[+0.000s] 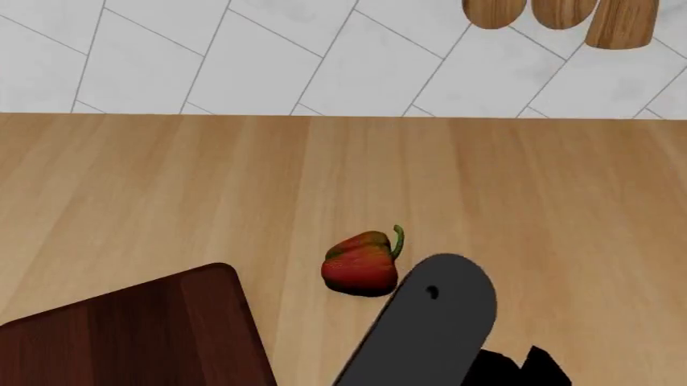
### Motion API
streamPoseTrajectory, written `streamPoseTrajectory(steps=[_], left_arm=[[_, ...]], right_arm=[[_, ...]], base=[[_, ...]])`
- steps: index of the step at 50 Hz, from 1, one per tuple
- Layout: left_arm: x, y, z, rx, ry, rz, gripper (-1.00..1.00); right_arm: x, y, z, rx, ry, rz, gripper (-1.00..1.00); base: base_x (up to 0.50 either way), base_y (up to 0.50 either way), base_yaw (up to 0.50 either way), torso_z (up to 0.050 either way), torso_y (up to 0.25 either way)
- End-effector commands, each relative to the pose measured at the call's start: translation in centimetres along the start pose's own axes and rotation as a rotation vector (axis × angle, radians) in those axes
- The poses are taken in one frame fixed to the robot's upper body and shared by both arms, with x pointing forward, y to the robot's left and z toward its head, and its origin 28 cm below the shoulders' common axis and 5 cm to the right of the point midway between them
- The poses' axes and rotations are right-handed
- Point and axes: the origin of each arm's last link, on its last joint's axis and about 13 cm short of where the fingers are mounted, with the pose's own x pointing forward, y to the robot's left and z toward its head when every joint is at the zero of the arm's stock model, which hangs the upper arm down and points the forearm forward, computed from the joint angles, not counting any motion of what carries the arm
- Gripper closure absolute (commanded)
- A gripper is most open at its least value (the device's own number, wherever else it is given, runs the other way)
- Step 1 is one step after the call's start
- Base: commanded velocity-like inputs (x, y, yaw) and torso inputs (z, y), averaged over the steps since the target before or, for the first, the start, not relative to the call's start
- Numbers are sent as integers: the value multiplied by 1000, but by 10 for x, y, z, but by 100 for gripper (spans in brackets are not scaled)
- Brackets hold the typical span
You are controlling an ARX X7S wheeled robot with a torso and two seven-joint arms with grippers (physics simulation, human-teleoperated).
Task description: Clear the non-vegetable object off the cutting board and place the vegetables onto it.
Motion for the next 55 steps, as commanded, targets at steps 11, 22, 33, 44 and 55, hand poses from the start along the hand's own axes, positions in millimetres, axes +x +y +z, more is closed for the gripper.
streamPoseTrajectory(steps=[11,22,33,44,55], left_arm=[[5,1,4,-23,-43,-42,-100],[6,1,2,-29,-44,-39,-100],[7,1,-1,-35,-42,-44,-100],[6,0,-4,-35,-39,-44,-100],[4,1,-5,-36,-41,-40,-100]], right_arm=[[-15,24,-2,-168,57,200,-100],[-20,31,-7,-213,106,252,-100],[-21,33,-12,-241,150,258,-100],[-8,28,-25,-225,167,258,-100],[9,27,-37,-203,168,285,-100]], base=[[0,0,0,0,0],[0,0,0,0,0],[0,0,0,0,0],[0,0,0,0,0],[0,0,0,0,0]])
